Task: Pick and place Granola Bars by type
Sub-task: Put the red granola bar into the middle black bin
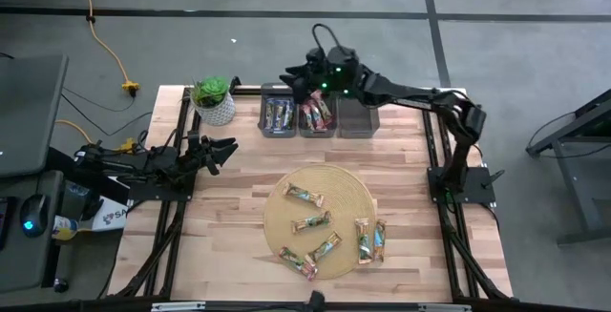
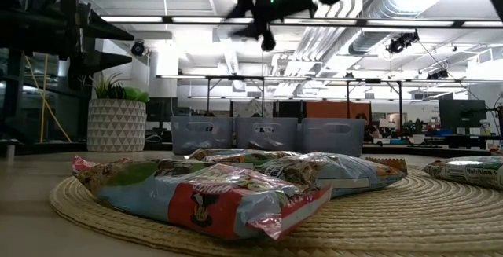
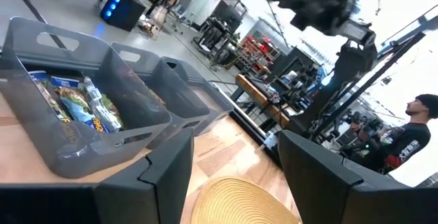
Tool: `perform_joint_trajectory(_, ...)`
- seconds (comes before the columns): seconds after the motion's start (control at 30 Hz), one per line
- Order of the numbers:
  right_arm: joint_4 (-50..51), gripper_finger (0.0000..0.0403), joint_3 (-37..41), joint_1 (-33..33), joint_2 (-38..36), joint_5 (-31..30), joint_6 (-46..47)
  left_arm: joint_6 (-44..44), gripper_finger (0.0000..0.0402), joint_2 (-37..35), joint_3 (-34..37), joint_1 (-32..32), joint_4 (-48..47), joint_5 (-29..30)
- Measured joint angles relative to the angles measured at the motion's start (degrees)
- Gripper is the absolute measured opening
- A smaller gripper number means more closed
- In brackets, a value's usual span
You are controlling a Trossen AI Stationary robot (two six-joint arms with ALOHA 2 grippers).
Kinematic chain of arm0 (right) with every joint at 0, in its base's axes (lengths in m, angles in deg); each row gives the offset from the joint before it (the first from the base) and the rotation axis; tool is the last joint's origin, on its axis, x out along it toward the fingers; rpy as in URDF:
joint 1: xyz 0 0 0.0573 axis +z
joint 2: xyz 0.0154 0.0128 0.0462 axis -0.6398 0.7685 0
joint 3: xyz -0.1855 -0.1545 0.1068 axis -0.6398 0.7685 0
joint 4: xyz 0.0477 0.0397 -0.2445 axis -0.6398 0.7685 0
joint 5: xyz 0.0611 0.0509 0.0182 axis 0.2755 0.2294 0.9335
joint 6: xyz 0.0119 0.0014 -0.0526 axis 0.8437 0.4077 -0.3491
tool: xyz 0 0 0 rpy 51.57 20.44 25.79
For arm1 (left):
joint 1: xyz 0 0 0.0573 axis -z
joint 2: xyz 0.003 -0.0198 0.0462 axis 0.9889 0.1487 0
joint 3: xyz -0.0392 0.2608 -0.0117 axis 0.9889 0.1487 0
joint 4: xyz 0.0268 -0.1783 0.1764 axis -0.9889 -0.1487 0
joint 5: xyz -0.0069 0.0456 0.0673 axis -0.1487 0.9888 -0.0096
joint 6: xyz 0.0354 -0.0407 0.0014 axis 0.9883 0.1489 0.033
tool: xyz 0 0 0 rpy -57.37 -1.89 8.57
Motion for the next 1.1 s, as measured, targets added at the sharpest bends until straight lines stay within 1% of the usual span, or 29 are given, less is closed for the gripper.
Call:
perform_joint_trajectory(0.13,-0.80,0.0188,-0.02,2.47,-4.66,2.11,-2.85,0.00,0.0211,0.00,0.00,-0.02,-0.01,-0.02)
perform_joint_trajectory(0.33,-0.92,0.0188,-0.02,8.30,-10.37,4.10,-6.14,0.00,0.0211,-0.01,0.00,-0.02,0.01,-0.02)
perform_joint_trajectory(0.53,-0.28,0.0188,-0.04,16.27,-13.72,9.37,-6.13,0.00,0.0211,0.00,0.00,-0.01,-0.01,-0.02)
perform_joint_trajectory(0.73,-0.36,0.0188,-0.04,25.88,-14.74,9.81,-5.94,0.00,0.0211,-0.01,0.00,0.00,0.00,-0.04)
perform_joint_trajectory(0.83,0.09,0.0188,-0.04,30.89,-14.27,7.28,-5.76,0.00,0.0211,0.00,0.00,-0.02,0.01,-0.04)
perform_joint_trajectory(0.9,1.46,0.0188,-0.04,34.45,-14.21,3.85,-6.95,0.00,0.0211,0.00,0.00,-0.01,-0.01,-0.04)
perform_joint_trajectory(0.97,3.24,0.0188,-0.04,38.17,-13.91,-1.40,-9.15,0.00,0.0211,-0.01,0.00,-0.02,0.00,-0.04)
perform_joint_trajectory(1.1,5.10,0.0188,-0.04,45.69,-12.98,-14.97,-14.63,0.00,0.0211,0.01,0.00,-0.02,0.01,-0.04)
